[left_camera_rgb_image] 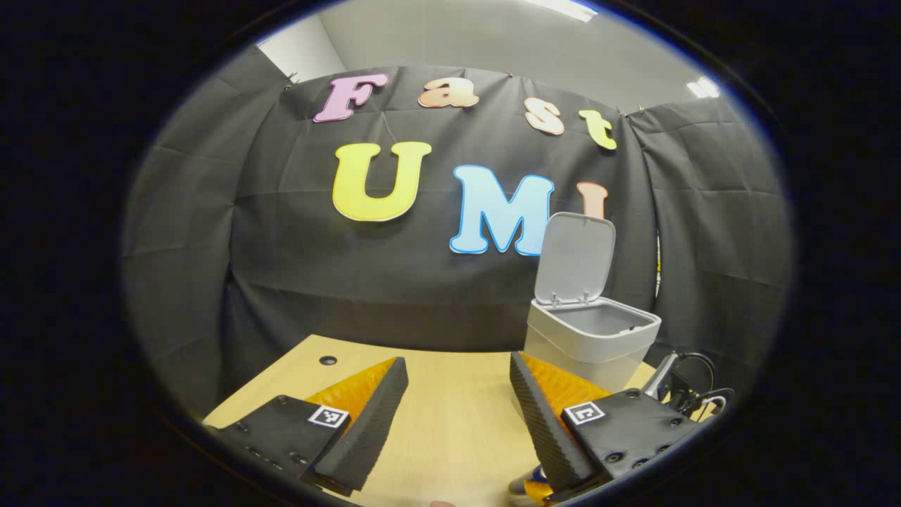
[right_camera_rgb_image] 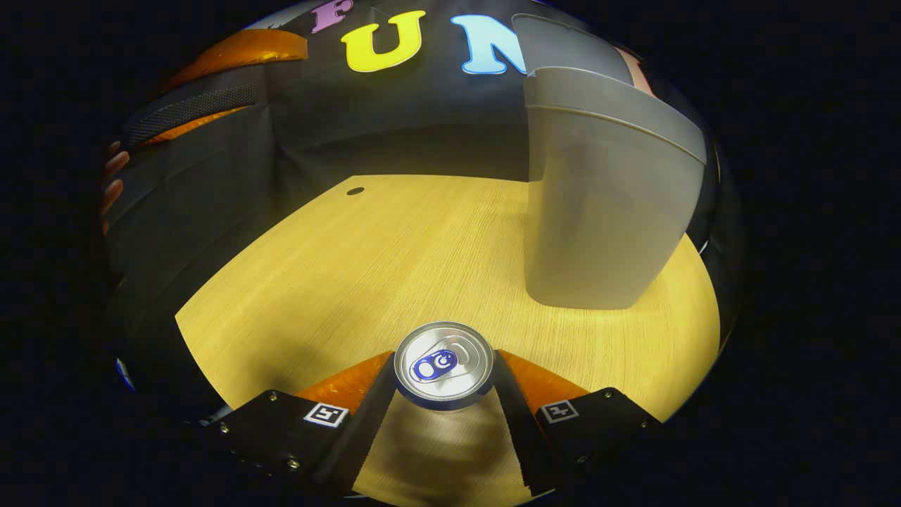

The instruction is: Press the lid of the desktop garbage bin to open it, pick up the crumpled paper on the desktop and throw it into the bin, then pick up the pop can on the desktop and drop it into the bin, and finally close the garbage bin lid.

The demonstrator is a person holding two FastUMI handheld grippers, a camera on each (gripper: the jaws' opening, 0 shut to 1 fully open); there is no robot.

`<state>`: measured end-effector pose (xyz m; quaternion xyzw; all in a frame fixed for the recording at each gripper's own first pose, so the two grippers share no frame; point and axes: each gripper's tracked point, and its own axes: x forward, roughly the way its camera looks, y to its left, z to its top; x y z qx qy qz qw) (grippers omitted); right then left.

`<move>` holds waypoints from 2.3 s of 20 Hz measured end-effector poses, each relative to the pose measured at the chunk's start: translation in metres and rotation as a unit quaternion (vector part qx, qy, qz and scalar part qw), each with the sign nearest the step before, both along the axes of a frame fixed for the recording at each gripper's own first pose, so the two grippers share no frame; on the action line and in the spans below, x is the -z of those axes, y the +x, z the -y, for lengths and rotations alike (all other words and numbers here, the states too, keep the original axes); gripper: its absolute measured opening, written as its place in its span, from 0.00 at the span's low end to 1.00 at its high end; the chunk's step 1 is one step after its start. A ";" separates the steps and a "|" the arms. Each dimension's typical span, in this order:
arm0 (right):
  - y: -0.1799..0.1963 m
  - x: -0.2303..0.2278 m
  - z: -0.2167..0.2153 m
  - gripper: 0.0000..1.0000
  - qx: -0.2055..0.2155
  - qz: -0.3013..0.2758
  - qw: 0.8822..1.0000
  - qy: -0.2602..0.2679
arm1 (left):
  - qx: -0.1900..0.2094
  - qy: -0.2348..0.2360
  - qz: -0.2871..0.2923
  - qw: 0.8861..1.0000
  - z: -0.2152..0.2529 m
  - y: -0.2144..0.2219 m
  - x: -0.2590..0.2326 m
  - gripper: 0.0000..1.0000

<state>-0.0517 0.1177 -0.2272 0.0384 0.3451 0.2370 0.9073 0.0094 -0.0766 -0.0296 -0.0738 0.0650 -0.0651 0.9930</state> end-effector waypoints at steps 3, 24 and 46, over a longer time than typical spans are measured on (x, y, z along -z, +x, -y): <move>0.007 -0.027 0.010 0.84 0.014 0.029 0.999 0.016 | 0.005 0.004 0.001 1.000 0.003 0.003 0.001 1.00; 0.087 -0.234 0.075 0.83 0.118 0.295 0.942 0.112 | -0.004 0.011 0.005 1.000 -0.003 0.007 -0.007 0.95; 0.150 -0.206 0.116 0.85 0.179 0.267 0.946 0.039 | 0.018 0.012 0.005 1.000 0.022 0.000 -0.009 1.00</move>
